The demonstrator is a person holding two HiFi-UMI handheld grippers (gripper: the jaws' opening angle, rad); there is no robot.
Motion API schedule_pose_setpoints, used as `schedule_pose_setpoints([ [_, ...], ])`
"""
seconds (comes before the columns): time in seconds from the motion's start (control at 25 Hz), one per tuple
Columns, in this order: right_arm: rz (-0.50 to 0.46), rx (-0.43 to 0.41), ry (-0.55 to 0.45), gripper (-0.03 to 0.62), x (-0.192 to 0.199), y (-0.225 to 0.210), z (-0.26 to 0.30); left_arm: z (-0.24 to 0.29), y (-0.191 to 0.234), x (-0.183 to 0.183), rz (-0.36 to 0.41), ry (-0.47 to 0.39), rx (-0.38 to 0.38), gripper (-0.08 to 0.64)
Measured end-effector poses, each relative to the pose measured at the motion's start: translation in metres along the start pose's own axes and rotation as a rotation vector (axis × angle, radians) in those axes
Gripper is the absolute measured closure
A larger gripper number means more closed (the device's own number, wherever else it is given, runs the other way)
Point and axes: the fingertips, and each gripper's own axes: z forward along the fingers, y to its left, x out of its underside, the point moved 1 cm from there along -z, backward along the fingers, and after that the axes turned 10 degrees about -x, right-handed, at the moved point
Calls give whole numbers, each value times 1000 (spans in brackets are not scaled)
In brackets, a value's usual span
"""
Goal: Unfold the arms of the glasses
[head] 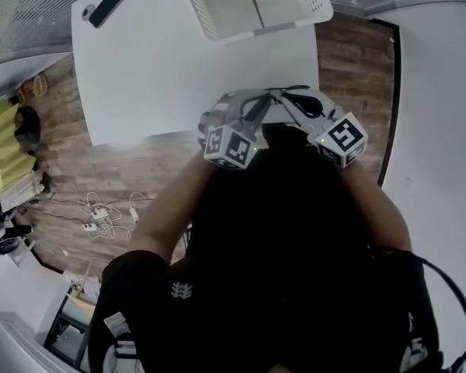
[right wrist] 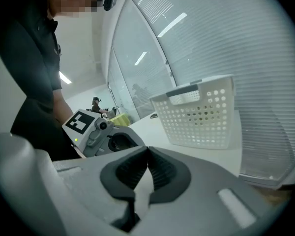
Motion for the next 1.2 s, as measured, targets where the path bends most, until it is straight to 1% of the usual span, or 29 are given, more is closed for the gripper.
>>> schedule_pose_setpoints([
  [0.12, 9, -75, 29, 591, 2, 13, 12, -8, 4, 8, -20, 15, -27, 525],
  [0.28, 15, -159, 77, 591, 5, 29, 26, -21, 8, 21, -19, 42, -54, 518],
  [0.36, 3, -193, 96, 591, 6, 34, 31, -28, 9, 28, -28, 57, -67, 514],
  [0.48, -16, -244, 121, 591, 5, 38, 42, -36, 11, 38, -61, 90, -92, 514],
  [0.6, -27, -265, 143, 591, 4, 41, 51, -44, 10, 46, -90, 112, -110, 514],
  [0.72, -39, -276, 129, 591, -3, 41, 63, -52, 14, 53, -104, 131, -130, 514],
  [0.92, -72, -324, 123, 591, -17, 43, 96, -59, 23, 58, -125, 151, -163, 514],
  [1.04, -68, -321, 96, 591, -27, 35, 96, -64, 24, 63, -140, 169, -171, 514],
  [1.12, -89, -269, 96, 591, -29, 16, 76, -66, 25, 65, -152, 170, -179, 514],
  [1.2, -118, -186, 127, 591, -21, -10, 50, -67, 26, 67, -159, 169, -184, 514],
])
